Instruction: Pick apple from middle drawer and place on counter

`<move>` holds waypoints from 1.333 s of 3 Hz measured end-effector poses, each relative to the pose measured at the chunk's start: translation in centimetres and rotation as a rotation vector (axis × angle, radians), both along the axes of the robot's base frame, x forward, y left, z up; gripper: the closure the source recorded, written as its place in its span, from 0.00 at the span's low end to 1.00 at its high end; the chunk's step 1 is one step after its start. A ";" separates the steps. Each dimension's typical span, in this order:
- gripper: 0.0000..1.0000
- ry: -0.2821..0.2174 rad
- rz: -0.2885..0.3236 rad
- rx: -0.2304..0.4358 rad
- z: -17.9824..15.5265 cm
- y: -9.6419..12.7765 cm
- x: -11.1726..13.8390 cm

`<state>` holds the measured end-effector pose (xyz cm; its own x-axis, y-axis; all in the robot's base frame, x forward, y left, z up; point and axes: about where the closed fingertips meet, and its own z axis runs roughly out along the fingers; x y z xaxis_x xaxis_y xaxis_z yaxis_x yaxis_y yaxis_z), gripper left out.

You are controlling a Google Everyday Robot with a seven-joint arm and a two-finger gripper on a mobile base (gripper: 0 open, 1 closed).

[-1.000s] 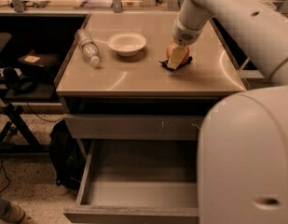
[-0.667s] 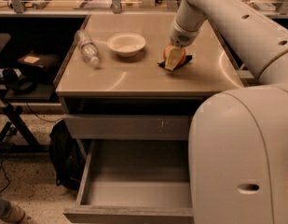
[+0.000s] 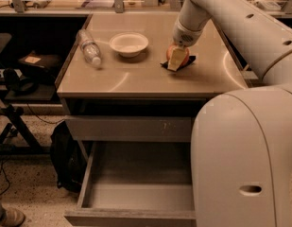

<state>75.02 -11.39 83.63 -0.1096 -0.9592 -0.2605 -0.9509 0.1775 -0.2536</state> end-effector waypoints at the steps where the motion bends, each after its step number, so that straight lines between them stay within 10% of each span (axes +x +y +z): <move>1: 0.58 0.000 0.000 0.000 0.0 0.0 0.0; 4: 0.00 0.000 0.000 0.000 0.0 0.0 0.0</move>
Offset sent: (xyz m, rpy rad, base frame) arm 0.0000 0.0000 0.0000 0.0000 0.0000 0.0000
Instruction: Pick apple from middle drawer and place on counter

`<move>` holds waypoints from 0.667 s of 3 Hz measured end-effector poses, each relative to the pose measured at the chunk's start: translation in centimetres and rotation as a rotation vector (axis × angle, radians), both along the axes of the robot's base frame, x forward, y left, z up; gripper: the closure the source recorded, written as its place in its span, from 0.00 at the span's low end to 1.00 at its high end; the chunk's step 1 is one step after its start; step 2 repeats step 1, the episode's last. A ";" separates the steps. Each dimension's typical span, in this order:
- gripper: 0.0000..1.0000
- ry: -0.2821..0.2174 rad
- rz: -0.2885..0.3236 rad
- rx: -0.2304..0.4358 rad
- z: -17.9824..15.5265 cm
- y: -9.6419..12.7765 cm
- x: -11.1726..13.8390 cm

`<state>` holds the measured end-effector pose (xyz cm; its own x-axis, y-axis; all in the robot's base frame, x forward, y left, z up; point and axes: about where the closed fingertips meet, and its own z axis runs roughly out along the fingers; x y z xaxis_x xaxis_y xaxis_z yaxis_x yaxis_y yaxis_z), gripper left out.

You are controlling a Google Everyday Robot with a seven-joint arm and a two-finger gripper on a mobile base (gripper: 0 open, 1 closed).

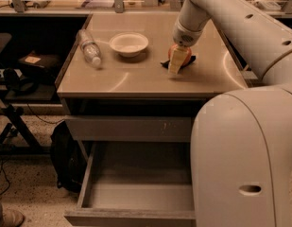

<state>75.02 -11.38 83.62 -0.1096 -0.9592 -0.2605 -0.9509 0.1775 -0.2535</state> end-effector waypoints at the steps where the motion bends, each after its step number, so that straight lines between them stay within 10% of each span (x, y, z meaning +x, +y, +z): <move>1: 0.00 0.000 0.000 0.000 0.0 0.0 0.0; 2: 0.00 0.000 0.000 0.000 0.0 0.0 0.0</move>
Offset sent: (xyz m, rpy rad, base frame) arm 0.0000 0.0000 0.0000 0.0000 0.0000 0.0000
